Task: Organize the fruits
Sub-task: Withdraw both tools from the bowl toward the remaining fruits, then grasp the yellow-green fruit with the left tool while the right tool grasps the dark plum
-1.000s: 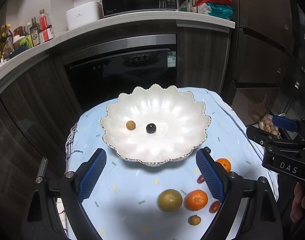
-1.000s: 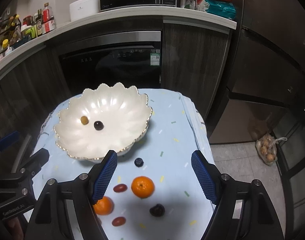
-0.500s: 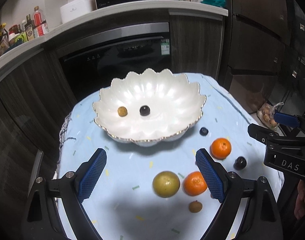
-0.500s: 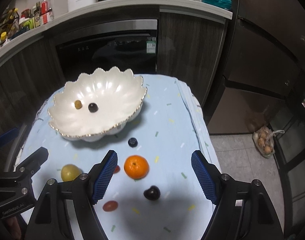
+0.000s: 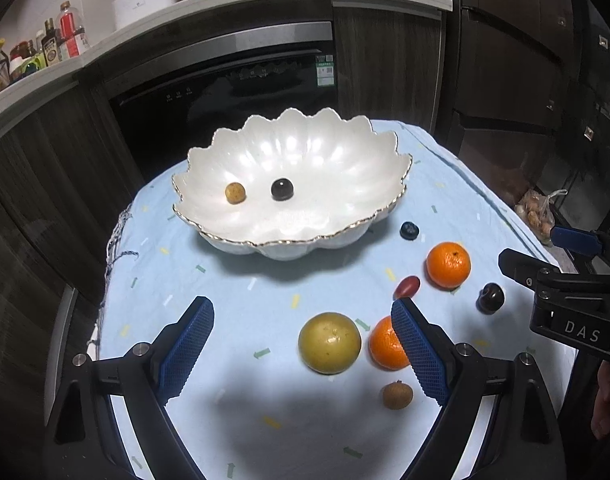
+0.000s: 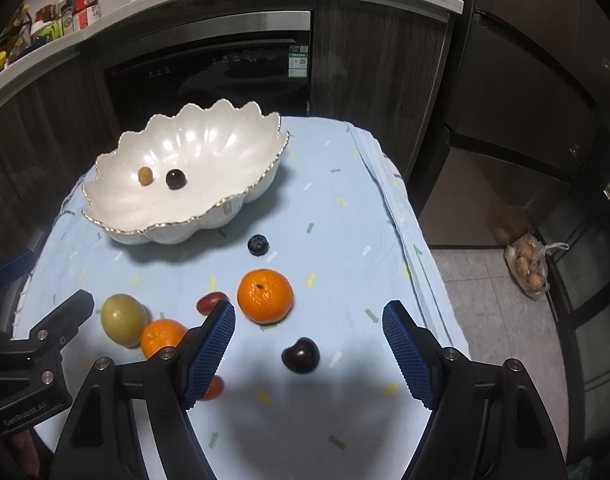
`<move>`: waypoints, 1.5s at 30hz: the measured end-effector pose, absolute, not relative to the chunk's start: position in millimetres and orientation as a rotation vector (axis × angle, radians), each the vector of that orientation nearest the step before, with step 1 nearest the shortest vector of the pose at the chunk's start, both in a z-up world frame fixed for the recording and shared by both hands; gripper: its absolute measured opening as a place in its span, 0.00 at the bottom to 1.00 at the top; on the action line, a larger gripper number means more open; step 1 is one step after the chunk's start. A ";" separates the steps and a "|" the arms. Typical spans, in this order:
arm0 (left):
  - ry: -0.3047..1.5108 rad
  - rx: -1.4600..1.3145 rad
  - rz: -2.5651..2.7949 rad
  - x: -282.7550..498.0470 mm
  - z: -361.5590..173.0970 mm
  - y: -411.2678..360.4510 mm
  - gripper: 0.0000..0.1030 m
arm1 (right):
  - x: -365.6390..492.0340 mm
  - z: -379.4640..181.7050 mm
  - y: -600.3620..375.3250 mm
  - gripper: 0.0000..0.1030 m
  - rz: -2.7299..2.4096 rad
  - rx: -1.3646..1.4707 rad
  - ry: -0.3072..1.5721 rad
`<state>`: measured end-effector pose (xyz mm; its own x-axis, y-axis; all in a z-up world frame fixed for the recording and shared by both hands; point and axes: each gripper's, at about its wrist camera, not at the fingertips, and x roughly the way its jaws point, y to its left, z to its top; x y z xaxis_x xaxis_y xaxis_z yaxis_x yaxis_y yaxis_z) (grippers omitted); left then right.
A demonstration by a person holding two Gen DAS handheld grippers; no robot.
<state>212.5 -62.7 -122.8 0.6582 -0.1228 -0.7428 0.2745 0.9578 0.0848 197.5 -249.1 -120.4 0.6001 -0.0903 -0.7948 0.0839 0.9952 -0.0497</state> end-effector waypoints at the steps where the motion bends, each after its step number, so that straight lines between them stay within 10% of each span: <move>1: 0.826 0.198 -0.227 212.2 -124.8 -63.0 0.89 | 197.0 -122.2 -249.4 0.75 -0.103 -0.005 0.925; 25: 0.895 0.163 -0.229 219.7 -161.8 -57.5 0.82 | 192.1 -156.4 -248.8 0.75 -0.137 -0.003 0.970; 45: 0.968 0.120 -0.304 232.2 -184.4 -61.4 0.56 | 200.8 -178.8 -252.1 0.63 -0.128 0.035 1.015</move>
